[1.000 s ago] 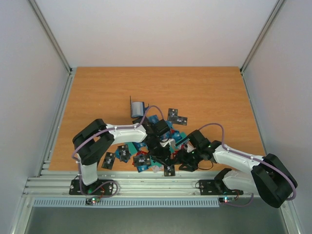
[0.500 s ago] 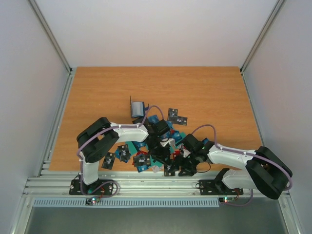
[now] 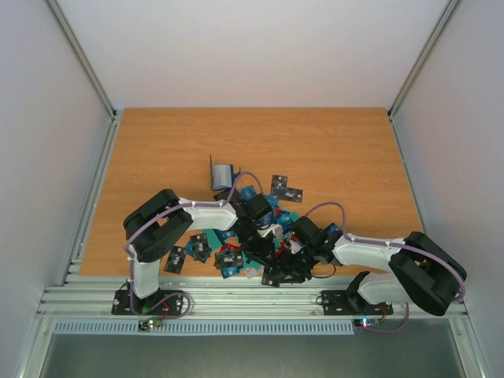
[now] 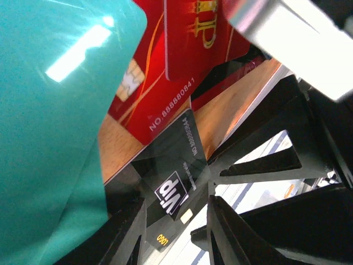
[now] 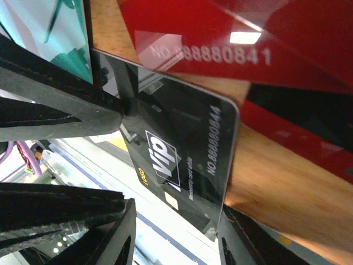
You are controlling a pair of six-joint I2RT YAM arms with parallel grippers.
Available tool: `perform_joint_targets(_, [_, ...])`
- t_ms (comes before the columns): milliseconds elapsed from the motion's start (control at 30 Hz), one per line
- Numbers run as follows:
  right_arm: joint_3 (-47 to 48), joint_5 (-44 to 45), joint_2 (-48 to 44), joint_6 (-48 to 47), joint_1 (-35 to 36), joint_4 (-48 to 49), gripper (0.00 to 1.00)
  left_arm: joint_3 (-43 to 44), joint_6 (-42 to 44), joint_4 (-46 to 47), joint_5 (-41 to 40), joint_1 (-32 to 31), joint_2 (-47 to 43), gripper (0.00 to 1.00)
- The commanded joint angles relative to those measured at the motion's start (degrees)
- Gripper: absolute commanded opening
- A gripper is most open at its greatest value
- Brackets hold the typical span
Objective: Put the credit cards into the card holder
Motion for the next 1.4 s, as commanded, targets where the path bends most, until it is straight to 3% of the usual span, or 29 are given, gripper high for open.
perform_joint_targets(0, [-2.1, 4.2, 3.4, 1.9, -0.1, 8.2, 0.37, -3.1, 0.9, 0.6, -3.9, -0.5, 3.1, 0.34])
perform_joint_targets(633, [-2.7, 4.9, 1.3, 6.3, -0.1, 12.4, 0.01, -5.8, -1.5, 3.0, -0.7, 0.3, -0.2, 0.34])
perform_joint_targets(967, [1.0, 6.2, -2.1, 5.8, -0.1, 3.4, 0.01, -1.0, -2.1, -3.2, -1.7, 1.6, -8.4, 0.35])
perform_joint_targets(1367, [7.2, 9.5, -9.8, 1.9, -0.2, -16.7, 0.01, 3.1, -2.7, -8.4, -5.4, 3.7, -16.3, 0.38])
